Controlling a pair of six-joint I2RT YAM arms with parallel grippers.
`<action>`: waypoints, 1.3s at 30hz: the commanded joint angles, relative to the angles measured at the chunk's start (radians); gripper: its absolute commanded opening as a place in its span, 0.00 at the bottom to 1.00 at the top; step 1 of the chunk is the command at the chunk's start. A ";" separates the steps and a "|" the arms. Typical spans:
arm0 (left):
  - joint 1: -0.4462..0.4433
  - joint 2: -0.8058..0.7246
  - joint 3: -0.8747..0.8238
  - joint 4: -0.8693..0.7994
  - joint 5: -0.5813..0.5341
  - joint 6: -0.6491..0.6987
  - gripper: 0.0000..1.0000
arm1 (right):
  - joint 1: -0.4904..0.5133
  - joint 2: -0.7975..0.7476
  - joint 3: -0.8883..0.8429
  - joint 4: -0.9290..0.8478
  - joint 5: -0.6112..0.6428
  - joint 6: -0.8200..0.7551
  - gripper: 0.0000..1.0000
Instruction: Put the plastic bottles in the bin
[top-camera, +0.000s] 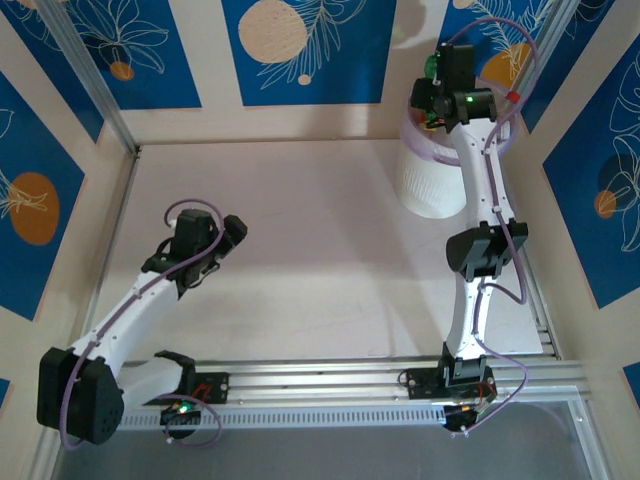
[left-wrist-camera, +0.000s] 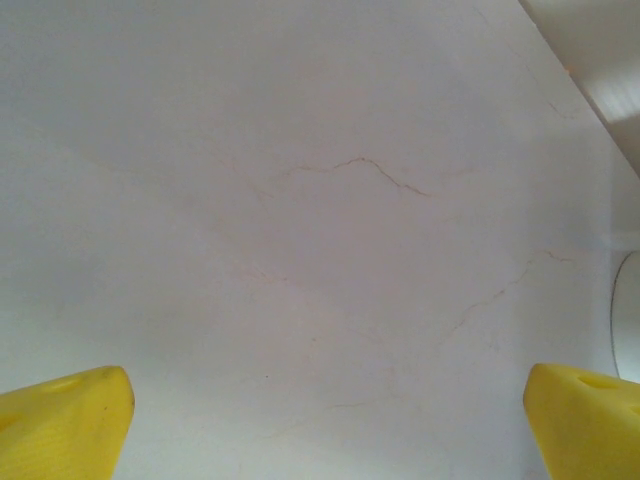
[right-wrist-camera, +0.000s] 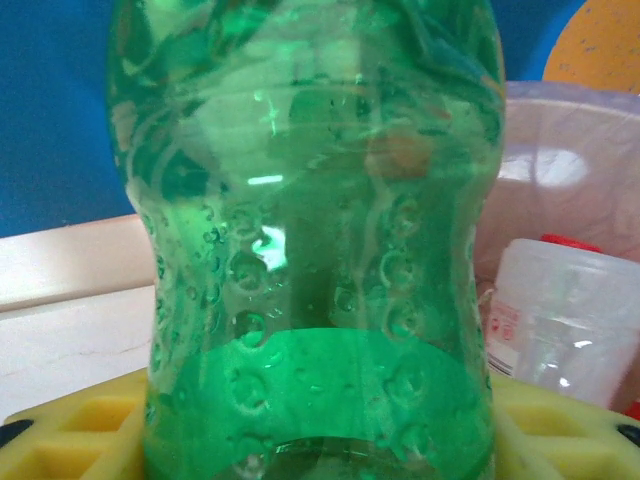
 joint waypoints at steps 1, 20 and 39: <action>0.009 -0.027 0.018 -0.045 -0.035 0.031 1.00 | -0.013 0.034 0.052 0.028 -0.001 0.049 0.56; 0.008 -0.044 -0.006 -0.035 -0.039 0.021 1.00 | -0.020 -0.019 0.054 0.063 -0.016 -0.015 0.70; 0.008 -0.065 -0.007 -0.054 -0.052 0.032 1.00 | -0.023 0.003 -0.040 0.090 -0.025 -0.014 0.59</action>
